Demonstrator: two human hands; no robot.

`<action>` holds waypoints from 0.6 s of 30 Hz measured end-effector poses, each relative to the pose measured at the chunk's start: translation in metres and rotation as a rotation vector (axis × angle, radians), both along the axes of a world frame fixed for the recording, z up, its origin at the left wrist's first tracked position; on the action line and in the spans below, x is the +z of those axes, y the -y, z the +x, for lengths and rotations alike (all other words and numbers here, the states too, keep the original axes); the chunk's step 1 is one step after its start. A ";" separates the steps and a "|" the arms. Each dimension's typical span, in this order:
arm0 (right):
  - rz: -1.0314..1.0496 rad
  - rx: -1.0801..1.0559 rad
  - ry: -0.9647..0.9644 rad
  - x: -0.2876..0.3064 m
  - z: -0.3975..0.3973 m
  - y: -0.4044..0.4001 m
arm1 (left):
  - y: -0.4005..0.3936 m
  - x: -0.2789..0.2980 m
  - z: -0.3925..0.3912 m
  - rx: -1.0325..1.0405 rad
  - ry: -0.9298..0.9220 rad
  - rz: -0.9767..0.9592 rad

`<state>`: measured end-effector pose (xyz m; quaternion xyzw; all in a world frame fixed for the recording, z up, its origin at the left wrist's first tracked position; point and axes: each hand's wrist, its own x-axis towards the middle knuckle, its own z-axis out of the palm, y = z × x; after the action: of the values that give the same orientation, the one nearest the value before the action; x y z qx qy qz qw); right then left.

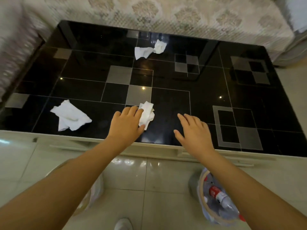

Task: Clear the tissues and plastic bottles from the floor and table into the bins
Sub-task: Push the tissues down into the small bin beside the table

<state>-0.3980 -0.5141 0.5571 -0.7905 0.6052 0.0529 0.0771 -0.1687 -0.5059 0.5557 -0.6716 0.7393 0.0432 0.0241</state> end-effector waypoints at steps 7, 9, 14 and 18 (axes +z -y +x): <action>0.140 0.080 -0.082 -0.024 0.072 0.041 | 0.018 -0.025 0.074 0.089 0.011 0.030; 0.188 0.088 -0.092 -0.041 0.086 0.049 | 0.020 -0.039 0.092 0.128 0.006 0.051; 0.257 0.130 -0.108 -0.085 0.116 0.068 | 0.024 -0.075 0.117 0.215 -0.010 0.094; 0.294 0.137 -0.088 -0.113 0.135 0.077 | 0.021 -0.096 0.123 0.245 -0.004 0.080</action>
<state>-0.2633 -0.5908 0.4439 -0.8072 0.5382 0.1805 0.1618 -0.0456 -0.5266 0.4592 -0.7551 0.6496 0.0766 0.0441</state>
